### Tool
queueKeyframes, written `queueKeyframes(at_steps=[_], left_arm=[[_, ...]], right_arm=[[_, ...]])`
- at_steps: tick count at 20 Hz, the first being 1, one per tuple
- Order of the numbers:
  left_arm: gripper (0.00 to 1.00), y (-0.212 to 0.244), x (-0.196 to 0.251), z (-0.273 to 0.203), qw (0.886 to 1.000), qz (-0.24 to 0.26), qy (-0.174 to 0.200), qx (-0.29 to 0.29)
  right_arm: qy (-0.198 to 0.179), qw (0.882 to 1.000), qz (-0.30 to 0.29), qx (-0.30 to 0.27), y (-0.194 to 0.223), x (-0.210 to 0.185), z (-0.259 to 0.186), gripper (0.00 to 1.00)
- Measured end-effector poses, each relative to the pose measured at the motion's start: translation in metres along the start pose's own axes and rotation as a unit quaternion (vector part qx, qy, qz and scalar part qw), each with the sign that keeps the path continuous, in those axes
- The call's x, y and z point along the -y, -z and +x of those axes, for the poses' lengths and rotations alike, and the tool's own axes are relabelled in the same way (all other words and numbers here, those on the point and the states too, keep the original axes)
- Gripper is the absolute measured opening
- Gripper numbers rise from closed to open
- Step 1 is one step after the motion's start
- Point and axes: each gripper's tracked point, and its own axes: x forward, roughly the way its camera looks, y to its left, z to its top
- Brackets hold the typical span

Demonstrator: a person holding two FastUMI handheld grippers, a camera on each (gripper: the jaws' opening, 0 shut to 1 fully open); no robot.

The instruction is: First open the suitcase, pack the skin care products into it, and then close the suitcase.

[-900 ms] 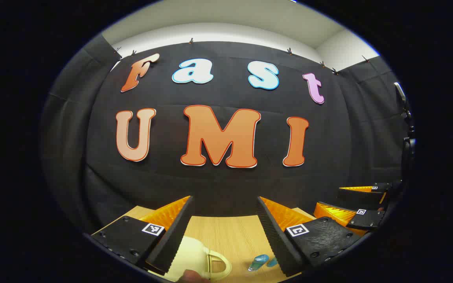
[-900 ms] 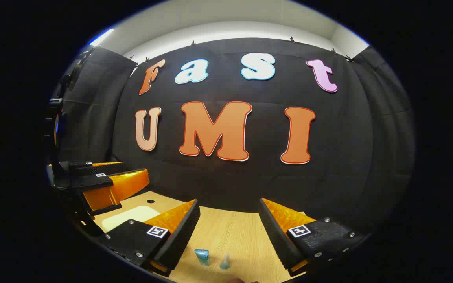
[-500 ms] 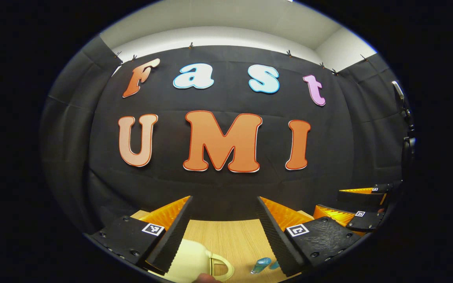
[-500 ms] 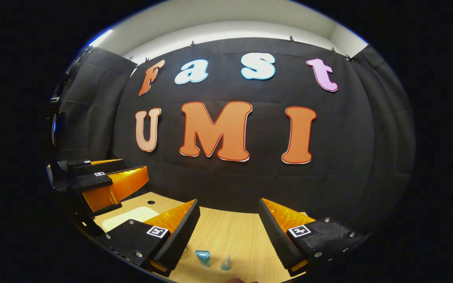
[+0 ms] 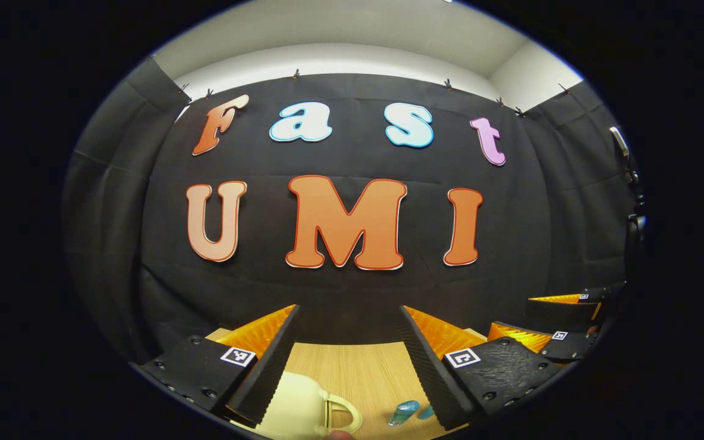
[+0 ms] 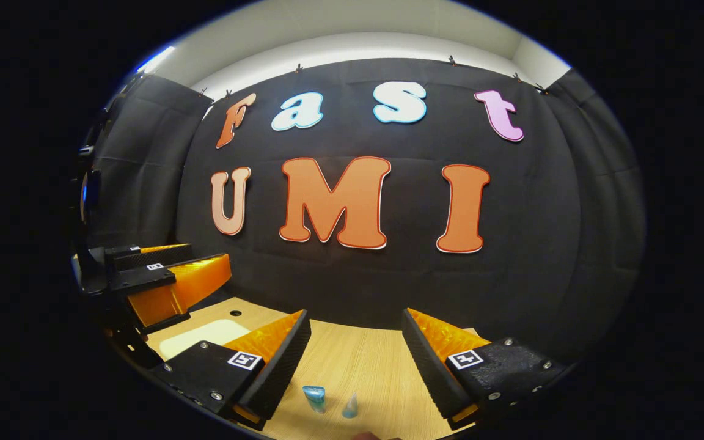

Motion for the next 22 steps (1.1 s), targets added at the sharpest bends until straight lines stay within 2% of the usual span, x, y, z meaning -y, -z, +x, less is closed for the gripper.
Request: queueKeyframes(at_steps=[1, 5, 6, 11, 14, 17, 19, 22], left_arm=[[0.97, 0.002, 0.002, 0.0, 1.0, 0.003, 0.001, -0.002], [0.95, 0.025, 0.004, -0.003, 0.999, 0.044, 0.004, -0.027], [0.97, 0.033, 0.004, -0.005, 0.998, 0.059, 0.006, -0.034], [0.98, 0.079, 0.009, -0.016, 0.986, 0.142, 0.023, -0.081], [0.98, 0.115, 0.008, -0.021, 0.972, 0.2, 0.033, -0.116], [0.98, 0.15, 0.016, -0.029, 0.95, 0.266, 0.058, -0.15], [0.97, 0.173, 0.021, -0.033, 0.94, 0.291, 0.072, -0.163], [0.97, 0.2, 0.017, -0.036, 0.919, 0.339, 0.075, -0.185]], right_arm=[[0.002, 1.0, -0.002, -0.001, 0.001, 0.003, -0.001, 0.95], [0.016, 1.0, -0.006, -0.005, 0.004, 0.02, -0.006, 0.95], [0.02, 1.0, -0.006, -0.006, 0.005, 0.025, -0.006, 0.95], [0.039, 0.999, -0.007, -0.011, 0.009, 0.049, -0.007, 0.95], [0.047, 0.999, -0.008, -0.013, 0.013, 0.059, -0.008, 0.95], [0.051, 0.999, -0.007, -0.018, 0.018, 0.066, -0.008, 0.95], [0.052, 0.998, -0.006, -0.02, 0.021, 0.069, -0.008, 0.95], [0.056, 0.998, -0.005, -0.023, 0.026, 0.075, -0.009, 0.95]])
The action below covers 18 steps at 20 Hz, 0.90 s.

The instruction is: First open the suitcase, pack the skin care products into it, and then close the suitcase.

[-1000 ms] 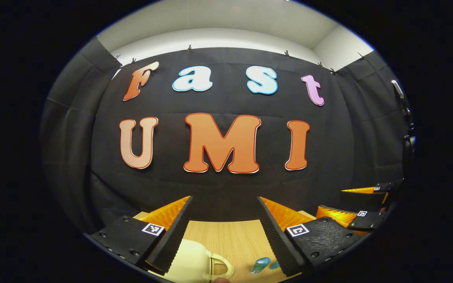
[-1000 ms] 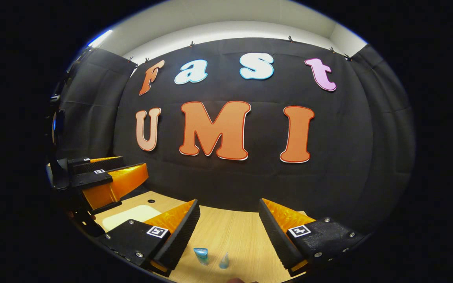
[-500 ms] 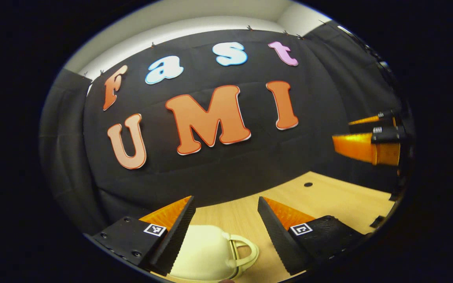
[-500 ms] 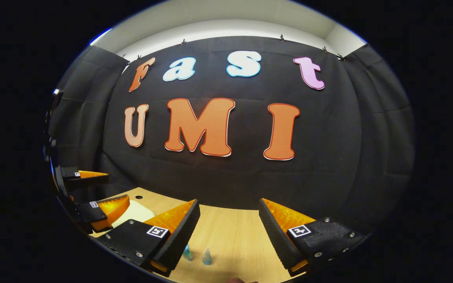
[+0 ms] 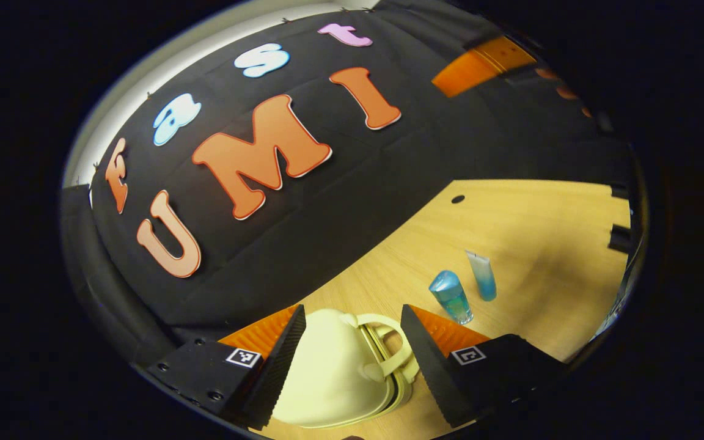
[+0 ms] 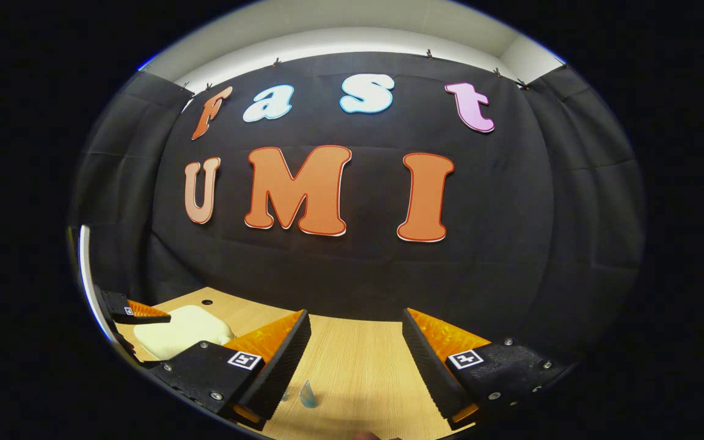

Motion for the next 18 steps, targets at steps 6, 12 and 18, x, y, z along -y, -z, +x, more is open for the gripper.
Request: queueKeyframes(at_steps=[6, 12, 18], left_arm=[[0.97, 0.046, 0.031, 0.019, 0.994, 0.092, 0.016, -0.051], [0.88, 0.073, 0.049, 0.034, 0.978, 0.194, 0.016, -0.072], [0.79, 0.102, 0.062, 0.054, 0.958, 0.266, 0.024, -0.103]], right_arm=[[0.009, 1.0, 0.001, -0.014, 0.015, 0.014, -0.001, 0.95], [0.016, 1.0, 0.007, -0.024, 0.026, 0.026, 0.002, 0.95], [0.017, 0.999, 0.013, -0.024, 0.03, 0.036, 0.009, 0.95]])
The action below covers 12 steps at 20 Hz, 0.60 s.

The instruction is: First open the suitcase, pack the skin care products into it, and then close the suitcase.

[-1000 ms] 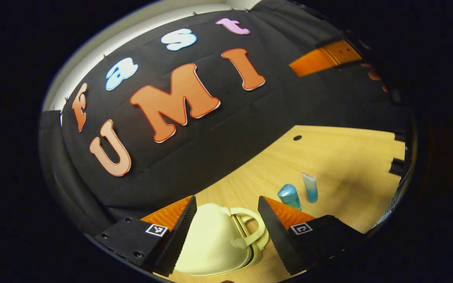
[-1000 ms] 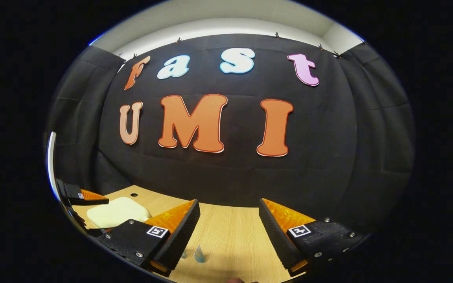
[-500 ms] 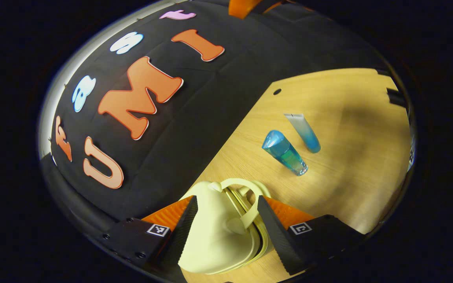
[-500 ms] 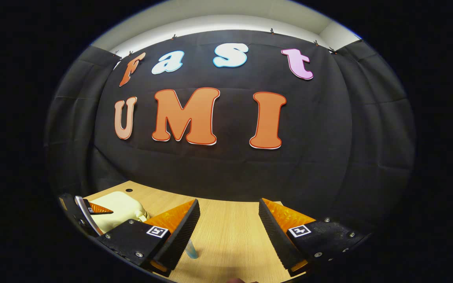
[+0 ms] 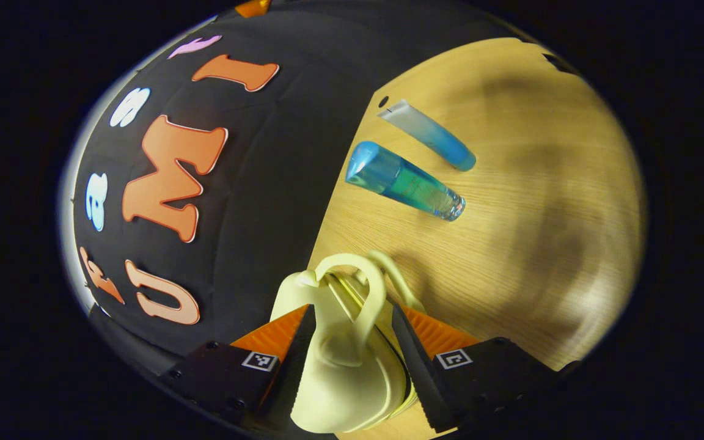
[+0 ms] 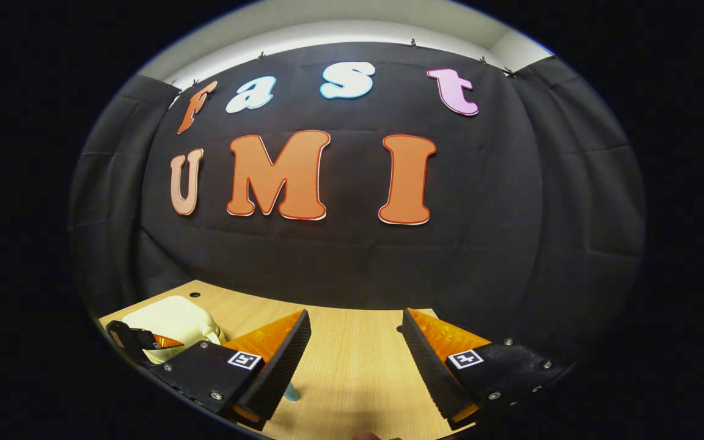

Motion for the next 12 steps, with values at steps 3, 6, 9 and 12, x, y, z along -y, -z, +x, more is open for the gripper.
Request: queueKeyframes(at_steps=[3, 6, 9, 12], left_arm=[[0.53, 0.006, 0.012, 0.017, 0.999, 0.027, 0.005, -0.02], [0.16, 0.003, 0.008, 0.023, 0.999, 0.042, 0.0, -0.023], [0.17, 0.003, 0.001, 0.021, 0.999, -0.035, 0.004, -0.029], [0.04, 0.001, -0.009, 0.033, 0.996, -0.091, -0.022, -0.015]], right_arm=[[-0.001, 1.0, 0.001, 0.0, 0.001, 0.003, 0.004, 0.95], [-0.004, 1.0, 0.002, 0.0, 0.002, 0.006, 0.006, 0.95], [-0.01, 1.0, 0.002, 0.001, 0.004, 0.009, 0.01, 0.95], [-0.024, 1.0, 0.005, -0.005, 0.01, 0.004, 0.016, 0.95]])
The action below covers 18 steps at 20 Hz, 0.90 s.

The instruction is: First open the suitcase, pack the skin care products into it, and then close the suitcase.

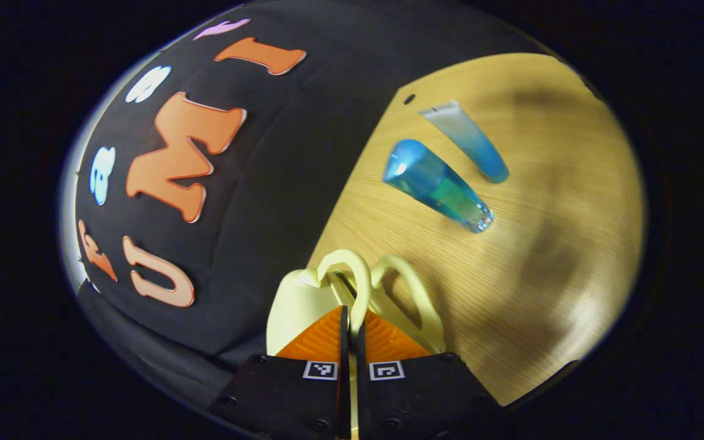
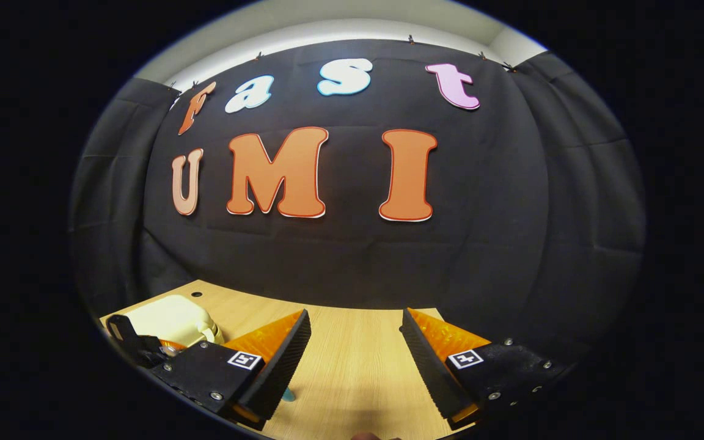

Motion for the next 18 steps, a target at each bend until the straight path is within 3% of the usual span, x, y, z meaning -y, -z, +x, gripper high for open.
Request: queueKeyframes(at_steps=[7, 12, 18], left_arm=[[0.04, -0.001, -0.007, -0.001, 0.99, -0.135, -0.049, 0.009], [0.04, -0.004, -0.009, -0.001, 0.973, -0.219, -0.071, 0.024], [0.04, -0.005, -0.011, -0.001, 0.944, -0.313, -0.097, 0.038]], right_arm=[[-0.039, 0.999, -0.014, -0.012, 0.007, -0.023, 0.008, 0.95], [-0.034, 0.999, -0.01, -0.008, -0.004, -0.048, 0.015, 0.95], [-0.035, 0.999, -0.018, -0.007, -0.012, -0.095, 0.016, 0.95]])
